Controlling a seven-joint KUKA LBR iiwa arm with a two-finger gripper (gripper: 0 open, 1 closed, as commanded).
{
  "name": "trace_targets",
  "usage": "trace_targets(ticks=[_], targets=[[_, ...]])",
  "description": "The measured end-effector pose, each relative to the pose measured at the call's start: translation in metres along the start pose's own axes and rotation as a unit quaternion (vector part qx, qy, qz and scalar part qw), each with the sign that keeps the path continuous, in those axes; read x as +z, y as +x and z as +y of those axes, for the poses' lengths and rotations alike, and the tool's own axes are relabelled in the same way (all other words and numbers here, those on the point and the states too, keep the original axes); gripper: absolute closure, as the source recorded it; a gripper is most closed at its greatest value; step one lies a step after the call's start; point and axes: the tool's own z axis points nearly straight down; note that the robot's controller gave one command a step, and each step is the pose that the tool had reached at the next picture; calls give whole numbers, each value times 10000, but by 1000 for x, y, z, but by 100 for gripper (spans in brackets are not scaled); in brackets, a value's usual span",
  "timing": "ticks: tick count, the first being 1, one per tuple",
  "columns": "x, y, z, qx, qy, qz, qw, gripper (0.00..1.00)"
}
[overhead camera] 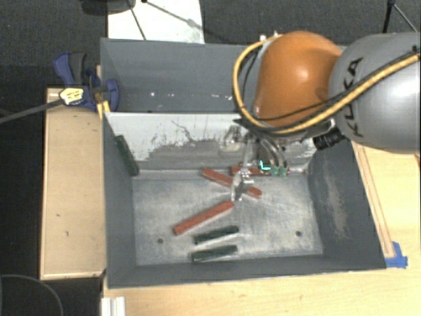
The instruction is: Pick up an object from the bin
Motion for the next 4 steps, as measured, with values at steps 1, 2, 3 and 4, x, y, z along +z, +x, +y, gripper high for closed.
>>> trace_targets(ticks=[1,2,3,4], targets=[[-4,-2,-1,13,-3,-41,10000,0],[46,42,-14,318,-6,-59,9995,0],[159,16,7,623,-18,-68,9980,100],[159,16,7,630,-18,-67,9980,100]])
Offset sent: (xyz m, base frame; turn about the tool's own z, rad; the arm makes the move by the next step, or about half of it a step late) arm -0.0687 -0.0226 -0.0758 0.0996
